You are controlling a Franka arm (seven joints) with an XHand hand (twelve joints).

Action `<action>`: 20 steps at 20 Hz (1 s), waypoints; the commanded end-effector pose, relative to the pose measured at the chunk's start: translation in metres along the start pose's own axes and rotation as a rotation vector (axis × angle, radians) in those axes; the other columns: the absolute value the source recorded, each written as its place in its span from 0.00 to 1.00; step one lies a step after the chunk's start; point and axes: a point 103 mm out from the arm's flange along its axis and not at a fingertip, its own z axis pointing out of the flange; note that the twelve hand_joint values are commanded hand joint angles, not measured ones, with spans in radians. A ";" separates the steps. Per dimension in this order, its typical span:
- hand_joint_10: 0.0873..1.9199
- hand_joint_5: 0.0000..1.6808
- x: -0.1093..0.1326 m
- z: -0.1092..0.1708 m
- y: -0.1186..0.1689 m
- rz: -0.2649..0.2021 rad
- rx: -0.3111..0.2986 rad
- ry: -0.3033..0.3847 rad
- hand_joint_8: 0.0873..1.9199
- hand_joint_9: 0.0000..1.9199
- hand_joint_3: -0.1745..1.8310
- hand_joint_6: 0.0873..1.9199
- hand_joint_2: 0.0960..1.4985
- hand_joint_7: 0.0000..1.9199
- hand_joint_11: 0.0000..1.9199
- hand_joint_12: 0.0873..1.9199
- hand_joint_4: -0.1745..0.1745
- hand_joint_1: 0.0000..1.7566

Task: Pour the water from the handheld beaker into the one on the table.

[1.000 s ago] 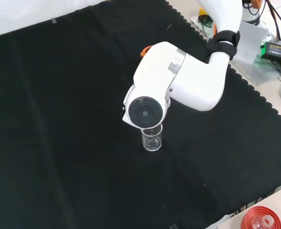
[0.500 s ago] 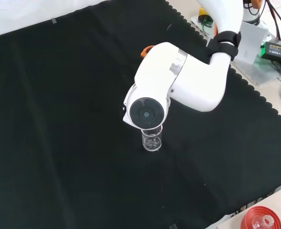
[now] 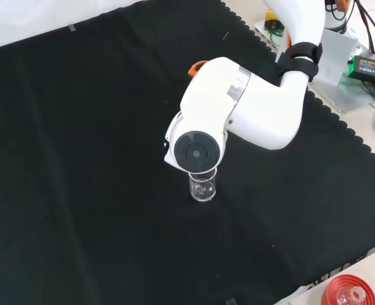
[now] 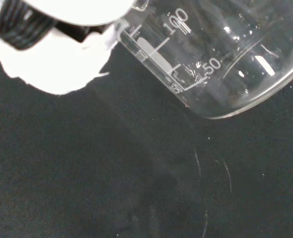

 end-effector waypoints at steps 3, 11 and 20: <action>0.00 0.77 0.000 0.000 0.000 0.000 -0.001 0.001 0.00 0.86 0.37 0.27 0.43 1.00 0.68 0.42 0.47 0.67; 0.00 0.77 0.000 0.000 0.000 0.006 0.008 -0.001 0.00 0.86 0.37 0.27 0.43 1.00 0.68 0.42 0.47 0.67; 0.00 0.77 -0.001 -0.001 0.001 0.005 0.002 0.000 0.00 0.86 0.37 0.28 0.43 1.00 0.68 0.42 0.48 0.67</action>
